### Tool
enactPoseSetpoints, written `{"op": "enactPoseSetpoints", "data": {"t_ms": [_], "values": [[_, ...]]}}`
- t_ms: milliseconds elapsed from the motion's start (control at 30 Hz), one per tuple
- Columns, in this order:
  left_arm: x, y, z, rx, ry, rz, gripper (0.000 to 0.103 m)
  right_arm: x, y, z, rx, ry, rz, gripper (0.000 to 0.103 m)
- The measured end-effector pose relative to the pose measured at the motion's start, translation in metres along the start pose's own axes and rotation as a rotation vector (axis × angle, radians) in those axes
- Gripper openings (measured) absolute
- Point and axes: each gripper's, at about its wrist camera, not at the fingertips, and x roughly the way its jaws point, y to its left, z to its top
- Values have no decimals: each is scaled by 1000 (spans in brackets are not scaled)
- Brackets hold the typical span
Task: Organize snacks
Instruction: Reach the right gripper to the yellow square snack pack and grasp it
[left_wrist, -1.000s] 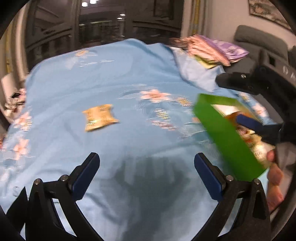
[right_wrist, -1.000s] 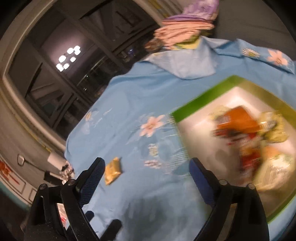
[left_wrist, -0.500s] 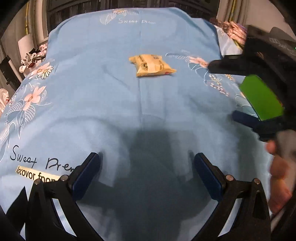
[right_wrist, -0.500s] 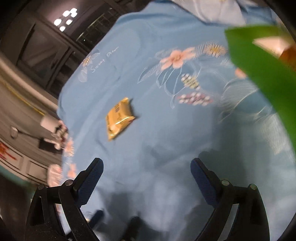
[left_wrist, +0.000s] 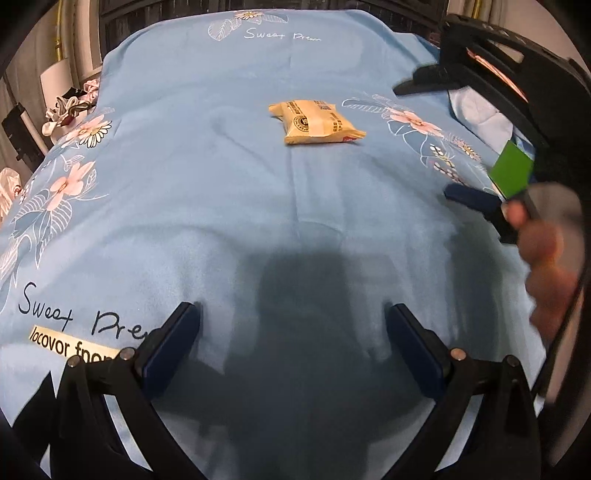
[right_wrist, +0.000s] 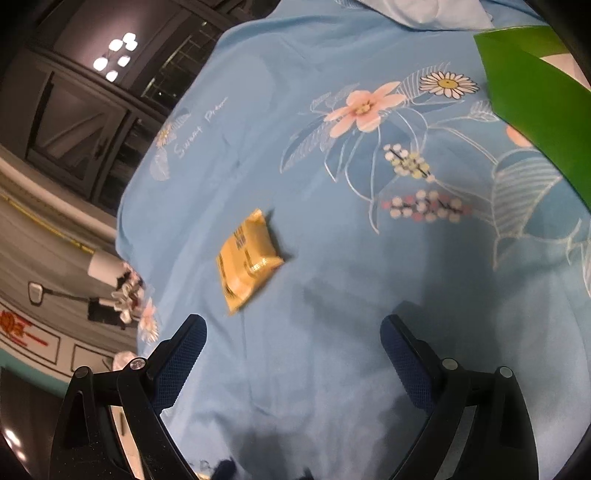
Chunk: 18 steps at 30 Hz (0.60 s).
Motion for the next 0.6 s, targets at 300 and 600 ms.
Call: {"op": "enactPoseSetpoints", "data": {"t_ms": [300,600], "values": [[-3,25,-3,-2,8,25,102,50,27,10,-66,59,-19,96],[-1,26,-2,25,26,36,103,119,81,-4,-495,53,-286,96]]}}
